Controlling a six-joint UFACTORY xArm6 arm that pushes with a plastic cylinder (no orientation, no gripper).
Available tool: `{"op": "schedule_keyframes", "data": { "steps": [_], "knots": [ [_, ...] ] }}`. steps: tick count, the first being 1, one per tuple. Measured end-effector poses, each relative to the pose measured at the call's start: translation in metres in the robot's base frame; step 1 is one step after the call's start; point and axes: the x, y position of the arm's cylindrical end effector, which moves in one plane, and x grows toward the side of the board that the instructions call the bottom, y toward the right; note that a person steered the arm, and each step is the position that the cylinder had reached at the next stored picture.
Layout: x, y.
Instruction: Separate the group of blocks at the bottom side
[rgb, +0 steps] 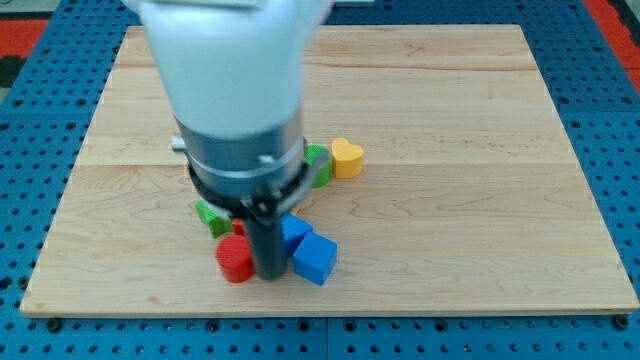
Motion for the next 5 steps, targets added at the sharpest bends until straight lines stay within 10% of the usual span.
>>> {"op": "schedule_keyframes", "data": {
  "steps": [3, 5],
  "knots": [
    [-0.078, 0.079],
    [-0.07, 0.005]
  ]
}}
